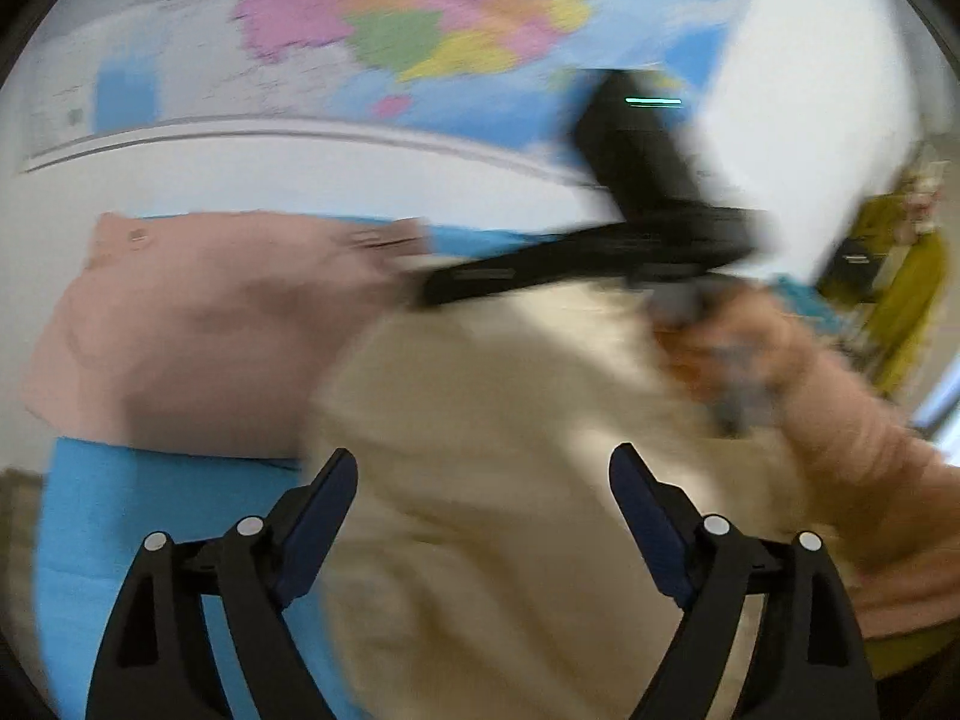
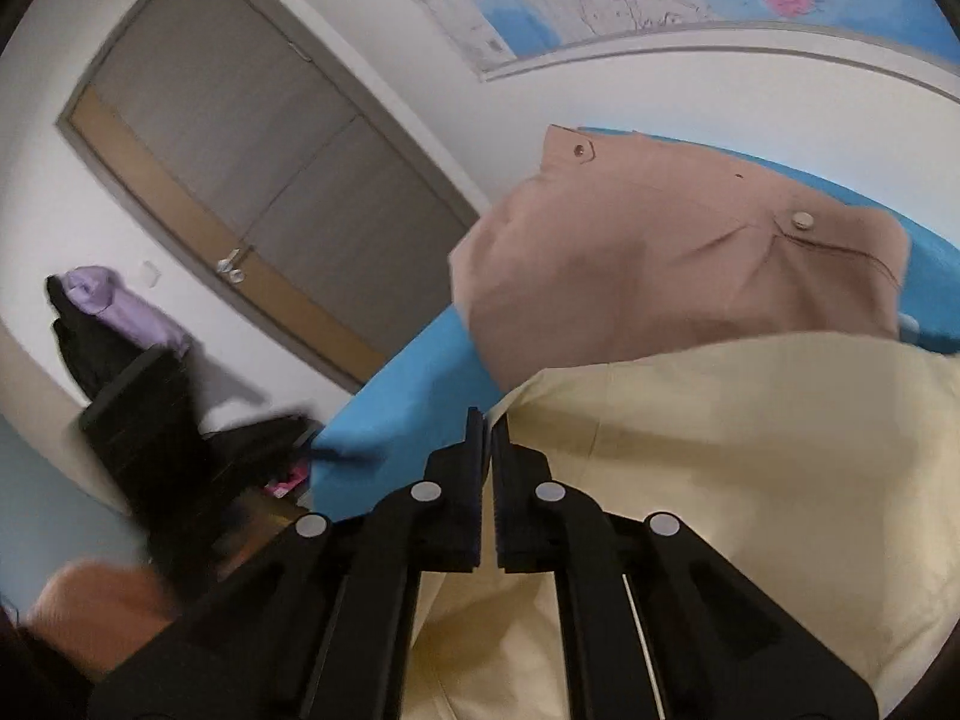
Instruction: Fold large clothes
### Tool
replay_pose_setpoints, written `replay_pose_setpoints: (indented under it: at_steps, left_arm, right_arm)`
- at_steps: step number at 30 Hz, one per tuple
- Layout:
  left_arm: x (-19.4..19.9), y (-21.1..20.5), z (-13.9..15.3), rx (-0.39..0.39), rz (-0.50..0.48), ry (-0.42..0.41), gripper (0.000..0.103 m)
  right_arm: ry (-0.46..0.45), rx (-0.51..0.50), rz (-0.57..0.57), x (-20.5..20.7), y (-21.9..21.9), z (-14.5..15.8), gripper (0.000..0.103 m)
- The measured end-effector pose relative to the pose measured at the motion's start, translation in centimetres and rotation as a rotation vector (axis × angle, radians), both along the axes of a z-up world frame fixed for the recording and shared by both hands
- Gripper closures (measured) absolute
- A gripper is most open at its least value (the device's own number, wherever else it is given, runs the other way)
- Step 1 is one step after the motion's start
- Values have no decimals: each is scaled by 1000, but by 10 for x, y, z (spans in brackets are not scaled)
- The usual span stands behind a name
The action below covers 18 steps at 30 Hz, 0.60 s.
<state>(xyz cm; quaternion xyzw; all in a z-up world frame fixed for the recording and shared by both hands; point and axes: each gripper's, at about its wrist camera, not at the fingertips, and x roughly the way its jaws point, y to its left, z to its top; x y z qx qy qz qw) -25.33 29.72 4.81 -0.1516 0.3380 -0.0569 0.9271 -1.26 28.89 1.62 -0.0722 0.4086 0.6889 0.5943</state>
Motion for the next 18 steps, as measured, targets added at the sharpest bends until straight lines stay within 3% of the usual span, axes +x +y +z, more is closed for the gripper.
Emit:
replay_pose_setpoints:
  at_steps: [2, 4, 6, 7, 8, 10, 11, 14, 18]
  left_arm:
    - [-6, -20, 1, 0, -67, 5, 6]
    - [-4, -45, -13, 76, -102, 64, 6]
    - [4, -55, -33, 135, -95, 155, 21]
    - [8, -54, -48, 139, -91, 218, 44]
    - [10, -49, -57, 117, -81, 250, 62]
    - [8, -37, -62, 68, -52, 245, 87]
    - [3, -31, -59, 41, -43, 231, 93]
    - [-9, -11, -36, -17, 12, 160, 99]
    - [-9, 16, 8, 31, 118, 98, 100]
  right_arm:
    - [34, 6, -27, 4, 3, -5, 100]
    - [64, 5, -51, 5, 0, -12, 99]
    - [88, 4, -34, 4, -16, -17, 88]
    - [66, -2, -51, 1, -30, -18, 67]
    - [49, 3, -48, -5, -40, -17, 58]
    - [37, 3, 8, -21, -68, -22, 55]
    - [35, -4, 28, -28, -81, -25, 55]
    - [47, -21, 151, -67, -113, -40, 55]
    - [32, -43, 334, -130, -124, -59, 55]
